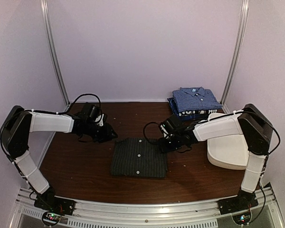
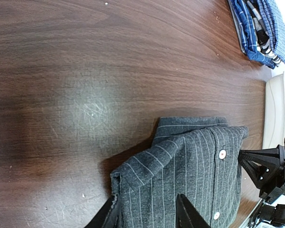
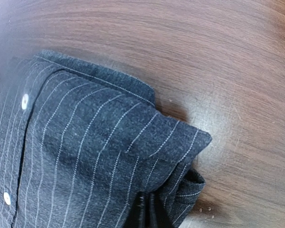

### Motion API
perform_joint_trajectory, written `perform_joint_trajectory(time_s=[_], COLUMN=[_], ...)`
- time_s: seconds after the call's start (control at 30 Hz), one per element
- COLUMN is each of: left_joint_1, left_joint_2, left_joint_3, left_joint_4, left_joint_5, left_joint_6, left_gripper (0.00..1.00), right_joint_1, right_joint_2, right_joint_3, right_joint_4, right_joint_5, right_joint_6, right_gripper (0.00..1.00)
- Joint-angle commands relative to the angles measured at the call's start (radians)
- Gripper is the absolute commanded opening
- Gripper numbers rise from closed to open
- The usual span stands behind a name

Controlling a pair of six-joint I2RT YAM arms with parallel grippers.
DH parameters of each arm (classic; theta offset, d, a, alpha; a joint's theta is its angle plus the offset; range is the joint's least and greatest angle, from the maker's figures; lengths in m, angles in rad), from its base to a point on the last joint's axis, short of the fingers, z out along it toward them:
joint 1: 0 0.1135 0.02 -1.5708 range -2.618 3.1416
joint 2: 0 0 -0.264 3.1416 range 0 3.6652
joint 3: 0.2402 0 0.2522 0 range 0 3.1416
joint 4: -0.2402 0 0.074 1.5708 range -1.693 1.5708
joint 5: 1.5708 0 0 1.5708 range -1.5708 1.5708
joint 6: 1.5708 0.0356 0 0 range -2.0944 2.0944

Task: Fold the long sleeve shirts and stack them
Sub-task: Smooth out the square-folded shirt at the center of the board.

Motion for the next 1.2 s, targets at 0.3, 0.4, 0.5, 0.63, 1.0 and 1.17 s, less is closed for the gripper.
perform_joint_trajectory(time_s=[0.3, 0.4, 0.5, 0.63, 1.0, 1.17], left_joint_1=[0.005, 0.004, 0.002, -0.005, -0.04, -0.04], left_joint_2=[0.036, 0.042, 0.05, 0.043, 0.009, 0.004], left_joint_3=[0.003, 0.002, 0.011, 0.015, 0.017, 0.024], left_joint_4=[0.038, 0.052, 0.053, 0.052, 0.035, 0.036], left_joint_5=[0.02, 0.033, 0.042, 0.045, 0.039, 0.022], left_joint_6=[0.009, 0.005, 0.004, 0.006, -0.006, -0.026], left_gripper=[0.4, 0.4, 0.4, 0.4, 0.4, 0.39], right_joint_1=[0.059, 0.054, 0.047, 0.033, -0.009, -0.013], right_joint_2=[-0.212, -0.21, -0.167, -0.091, 0.025, 0.133], right_joint_3=[-0.061, -0.137, -0.193, -0.229, -0.194, -0.014], right_joint_4=[-0.113, -0.069, -0.003, 0.077, 0.202, 0.16], right_joint_5=[0.154, 0.152, 0.139, 0.115, 0.027, -0.028], right_joint_6=[0.062, 0.085, 0.105, 0.122, 0.093, 0.0], right_gripper=[0.0, 0.0, 0.0, 0.0, 0.0, 0.0])
